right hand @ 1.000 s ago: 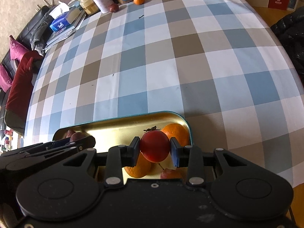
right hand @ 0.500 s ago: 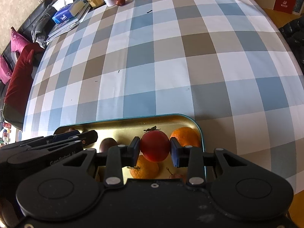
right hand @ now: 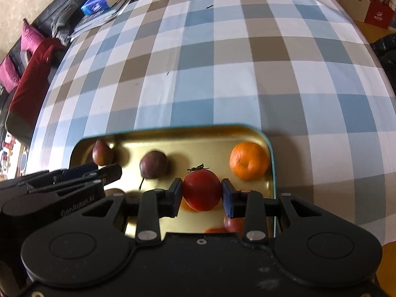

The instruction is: Organize fruits

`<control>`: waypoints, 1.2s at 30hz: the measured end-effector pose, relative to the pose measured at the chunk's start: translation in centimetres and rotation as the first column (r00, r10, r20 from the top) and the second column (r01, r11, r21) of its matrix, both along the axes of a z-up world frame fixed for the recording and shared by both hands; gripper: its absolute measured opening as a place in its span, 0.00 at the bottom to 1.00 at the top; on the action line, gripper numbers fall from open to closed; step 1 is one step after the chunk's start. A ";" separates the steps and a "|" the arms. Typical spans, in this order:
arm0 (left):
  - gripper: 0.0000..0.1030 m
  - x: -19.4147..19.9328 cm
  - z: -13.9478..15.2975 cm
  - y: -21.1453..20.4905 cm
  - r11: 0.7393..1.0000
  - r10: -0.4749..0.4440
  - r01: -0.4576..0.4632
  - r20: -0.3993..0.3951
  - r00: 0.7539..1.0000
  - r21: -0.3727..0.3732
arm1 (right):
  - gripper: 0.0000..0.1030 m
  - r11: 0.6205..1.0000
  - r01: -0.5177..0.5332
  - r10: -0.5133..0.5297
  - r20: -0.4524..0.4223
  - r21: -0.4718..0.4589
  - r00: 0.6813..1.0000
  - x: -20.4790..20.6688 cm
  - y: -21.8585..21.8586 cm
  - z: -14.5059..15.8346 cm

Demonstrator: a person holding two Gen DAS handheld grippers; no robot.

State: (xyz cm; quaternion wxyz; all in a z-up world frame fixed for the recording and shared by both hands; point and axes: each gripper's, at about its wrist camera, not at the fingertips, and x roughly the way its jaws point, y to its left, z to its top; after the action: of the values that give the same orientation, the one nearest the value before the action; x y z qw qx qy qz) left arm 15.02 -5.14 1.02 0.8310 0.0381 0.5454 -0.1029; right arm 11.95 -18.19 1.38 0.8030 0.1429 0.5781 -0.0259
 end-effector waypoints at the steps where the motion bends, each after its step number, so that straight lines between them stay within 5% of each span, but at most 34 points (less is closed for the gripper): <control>1: 0.43 -0.3 0.0 0.1 1.000 0.004 -0.004 0.003 1.000 0.001 | 0.35 1.000 -0.011 0.011 -0.001 -0.001 1.000 -0.4 0.3 0.0; 11: 0.43 -3.7 0.0 1.3 0.999 0.037 -0.038 0.046 0.998 0.021 | 0.35 0.997 -0.076 0.076 -0.009 0.005 0.997 -3.6 2.5 -0.8; 36: 0.46 -11.9 -0.9 1.6 0.999 0.037 -0.043 0.157 0.987 0.033 | 0.35 0.996 -0.036 0.049 0.149 -0.087 0.988 -12.2 3.5 -0.3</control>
State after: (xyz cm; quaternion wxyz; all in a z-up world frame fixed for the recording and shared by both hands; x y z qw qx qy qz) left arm 3.11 -3.49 0.15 0.8722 0.0502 0.4811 -0.0731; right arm -0.24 -14.71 1.05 0.8502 0.0981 0.5168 -0.0220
